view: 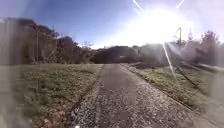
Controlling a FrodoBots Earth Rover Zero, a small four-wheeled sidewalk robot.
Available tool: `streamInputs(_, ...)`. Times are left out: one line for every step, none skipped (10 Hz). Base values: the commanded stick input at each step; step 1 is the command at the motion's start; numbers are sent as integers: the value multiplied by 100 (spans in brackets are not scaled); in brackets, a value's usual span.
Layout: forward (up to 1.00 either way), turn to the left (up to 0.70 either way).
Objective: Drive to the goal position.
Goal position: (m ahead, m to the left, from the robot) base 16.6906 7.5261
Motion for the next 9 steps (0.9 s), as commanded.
streamInputs(70, 0)
streamInputs(70, 0)
streamInputs(70, 0)
streamInputs(70, 0)
streamInputs(70, 0)
streamInputs(70, 0)
streamInputs(70, 0)
streamInputs(70, 0)
streamInputs(70, 0)
